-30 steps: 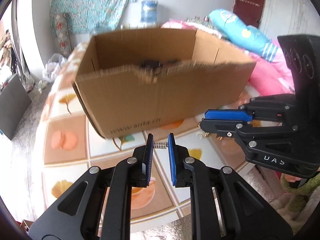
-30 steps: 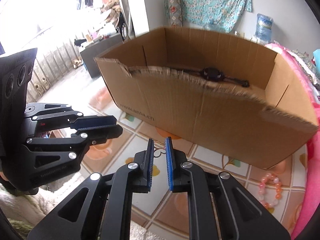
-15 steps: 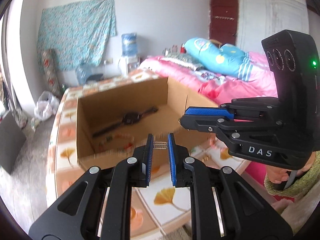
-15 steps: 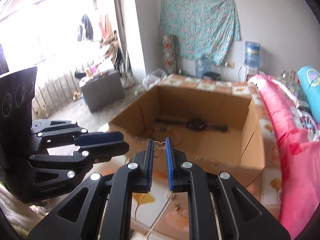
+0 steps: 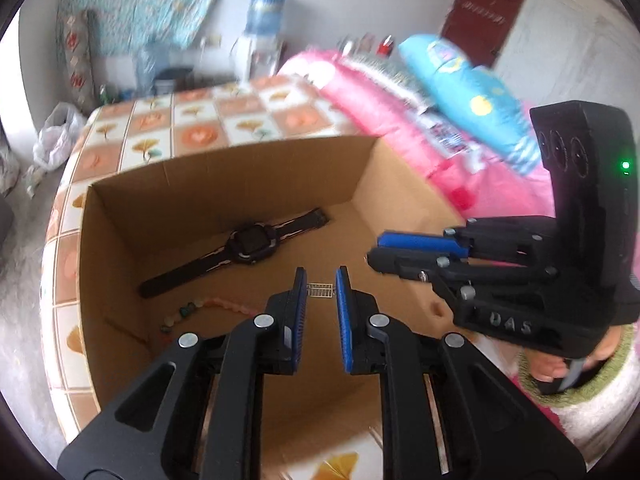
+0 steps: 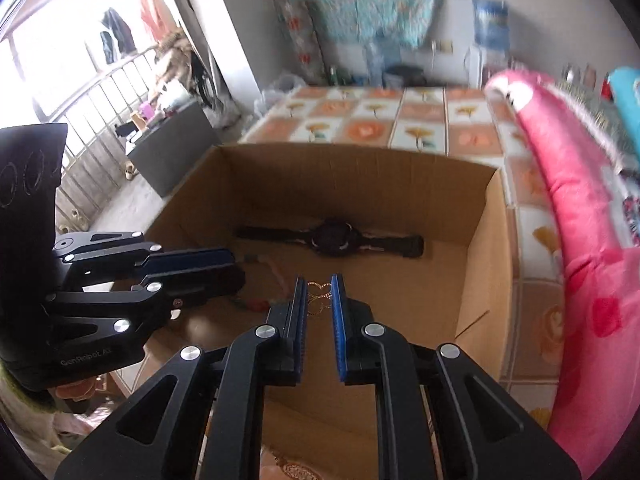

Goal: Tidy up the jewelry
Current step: 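Carry both charms over the box and open both grippers inside it, then move both grippers back over the remaining gold charms on the table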

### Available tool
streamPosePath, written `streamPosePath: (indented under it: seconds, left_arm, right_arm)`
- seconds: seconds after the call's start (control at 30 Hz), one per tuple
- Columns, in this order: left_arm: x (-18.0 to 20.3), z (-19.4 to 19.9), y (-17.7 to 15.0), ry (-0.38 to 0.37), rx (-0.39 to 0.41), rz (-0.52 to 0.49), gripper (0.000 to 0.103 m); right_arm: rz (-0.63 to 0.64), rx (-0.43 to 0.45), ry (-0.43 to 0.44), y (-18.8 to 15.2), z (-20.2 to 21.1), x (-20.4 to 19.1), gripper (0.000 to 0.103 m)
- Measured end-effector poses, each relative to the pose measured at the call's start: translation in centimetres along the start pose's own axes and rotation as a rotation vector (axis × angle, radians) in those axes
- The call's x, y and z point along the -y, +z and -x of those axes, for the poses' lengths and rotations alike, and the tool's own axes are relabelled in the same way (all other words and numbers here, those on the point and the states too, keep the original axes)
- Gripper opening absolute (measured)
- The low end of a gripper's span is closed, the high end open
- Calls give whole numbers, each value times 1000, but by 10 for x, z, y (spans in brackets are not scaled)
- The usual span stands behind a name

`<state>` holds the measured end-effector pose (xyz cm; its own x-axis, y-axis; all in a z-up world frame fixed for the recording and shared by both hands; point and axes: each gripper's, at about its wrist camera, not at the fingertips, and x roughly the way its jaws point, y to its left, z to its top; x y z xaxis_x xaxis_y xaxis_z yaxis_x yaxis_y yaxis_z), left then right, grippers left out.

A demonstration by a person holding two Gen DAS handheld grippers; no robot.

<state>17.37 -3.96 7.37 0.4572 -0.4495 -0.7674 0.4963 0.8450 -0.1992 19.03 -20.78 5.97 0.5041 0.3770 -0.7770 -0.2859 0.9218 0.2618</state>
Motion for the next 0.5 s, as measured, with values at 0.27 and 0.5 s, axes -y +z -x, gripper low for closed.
streamPosePath:
  seconds: [0.27, 0.5]
  left_arm:
    - [-20, -52, 14, 0, -120, 105, 17]
    - [-29, -51, 14, -8, -122, 161, 29]
  right_arm:
    - [-7, -68, -46, 12, -36, 15, 12]
    - [-28, -42, -49, 10, -28, 17, 13]
